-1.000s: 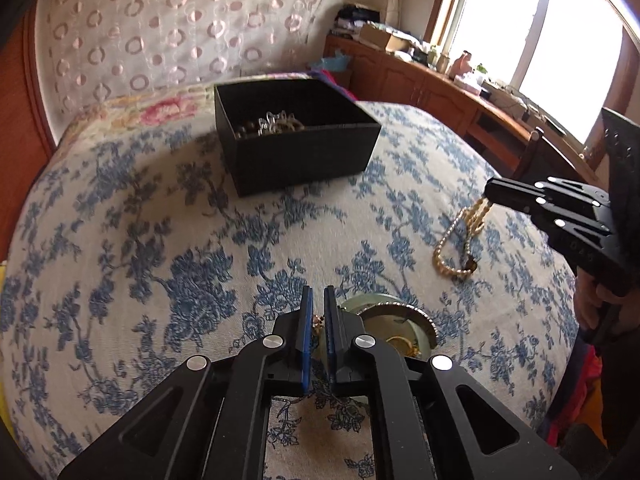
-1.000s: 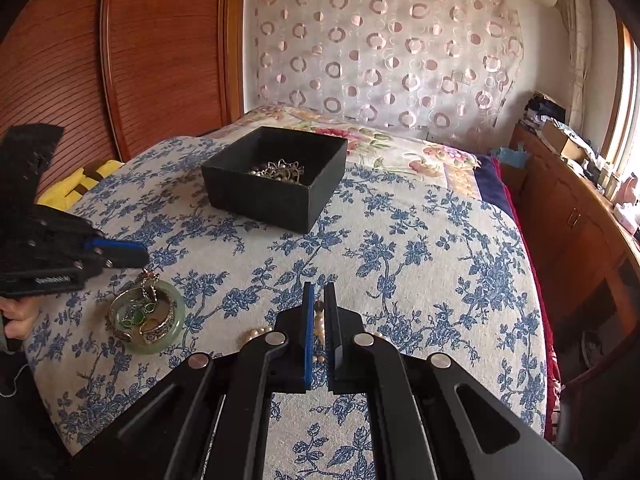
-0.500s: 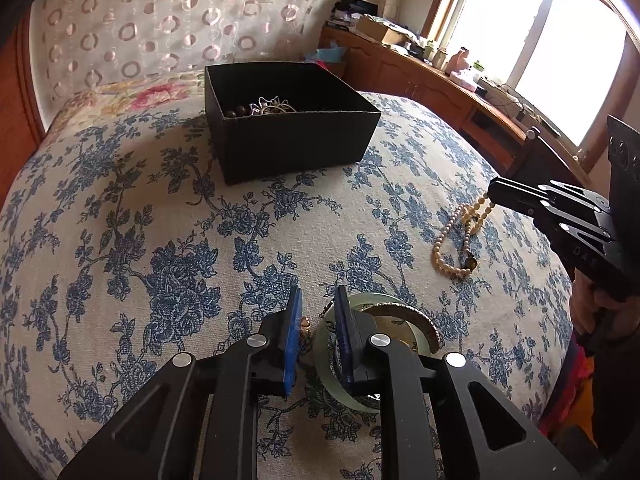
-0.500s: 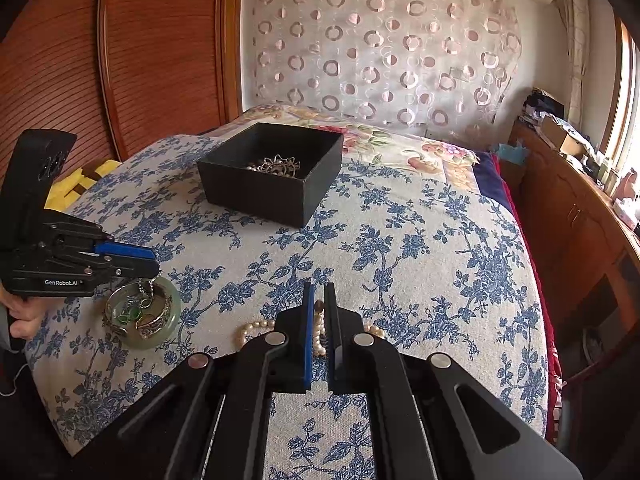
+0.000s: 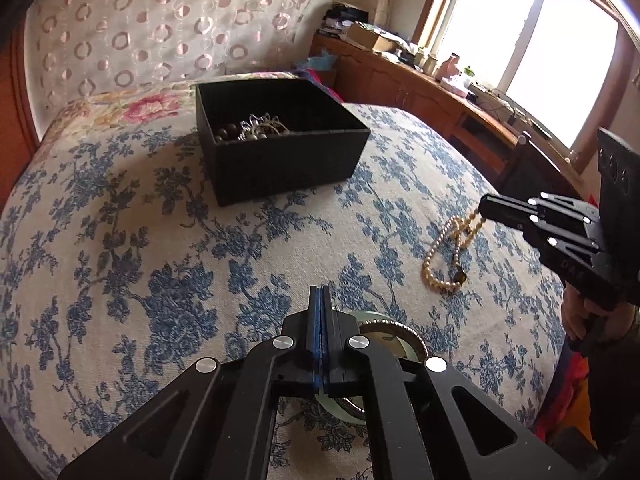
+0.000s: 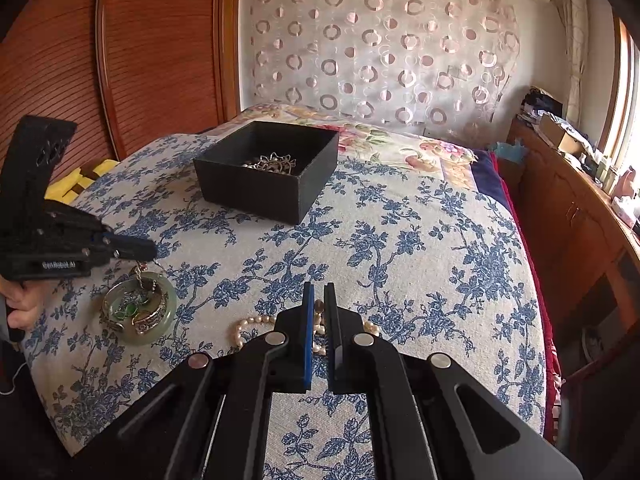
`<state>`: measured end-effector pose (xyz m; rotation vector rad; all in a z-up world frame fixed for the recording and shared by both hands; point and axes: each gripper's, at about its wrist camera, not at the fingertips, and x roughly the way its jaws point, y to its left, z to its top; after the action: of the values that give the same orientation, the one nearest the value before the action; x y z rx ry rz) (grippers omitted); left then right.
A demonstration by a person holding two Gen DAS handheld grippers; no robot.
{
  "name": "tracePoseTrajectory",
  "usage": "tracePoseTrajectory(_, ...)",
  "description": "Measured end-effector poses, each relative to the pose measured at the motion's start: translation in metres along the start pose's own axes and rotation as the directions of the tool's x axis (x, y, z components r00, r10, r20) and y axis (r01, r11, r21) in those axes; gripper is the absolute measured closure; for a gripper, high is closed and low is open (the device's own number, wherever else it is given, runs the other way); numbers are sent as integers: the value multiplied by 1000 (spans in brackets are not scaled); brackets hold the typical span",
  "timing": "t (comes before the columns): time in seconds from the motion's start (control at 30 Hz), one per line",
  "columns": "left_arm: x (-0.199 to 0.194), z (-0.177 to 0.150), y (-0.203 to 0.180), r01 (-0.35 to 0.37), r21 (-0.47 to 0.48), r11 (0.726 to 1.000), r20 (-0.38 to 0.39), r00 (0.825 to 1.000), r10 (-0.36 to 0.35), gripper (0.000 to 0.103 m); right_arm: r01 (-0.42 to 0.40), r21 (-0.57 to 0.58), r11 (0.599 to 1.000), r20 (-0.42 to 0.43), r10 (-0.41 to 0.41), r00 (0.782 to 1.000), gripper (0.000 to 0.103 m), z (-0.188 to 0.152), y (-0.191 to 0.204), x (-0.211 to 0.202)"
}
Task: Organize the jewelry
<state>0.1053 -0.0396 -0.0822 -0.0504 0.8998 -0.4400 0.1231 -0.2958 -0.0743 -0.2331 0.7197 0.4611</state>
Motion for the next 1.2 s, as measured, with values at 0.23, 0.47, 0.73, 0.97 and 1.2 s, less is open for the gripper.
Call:
tracePoseTrajectory(0.23, -31, 15, -1, -25, 4, 1000, 84, 996, 24, 103, 0, 1, 1000, 10, 0, 1000, 97, -1, -2, -1)
tracePoseTrajectory(0.47, -57, 37, -10, -62, 39, 997, 158, 986, 55, 103, -4, -15, 1000, 46, 5, 999, 97, 19, 5, -10)
tracePoseTrajectory(0.73, -71, 65, -16, -103, 70, 992, 208, 974, 86, 103, -20, -29, 999, 156, 24, 988, 98, 64, 14, -32)
tracePoseTrajectory(0.97, -70, 76, -9, -130, 71, 989, 220, 969, 112, 103, -27, -20, 999, 246, 31, 969, 98, 105, 12, -51)
tracePoseTrajectory(1.2, -23, 52, 25, -174, 24, 984, 92, 981, 172, 89, -22, -31, 999, 284, 30, 958, 98, 132, 14, -63)
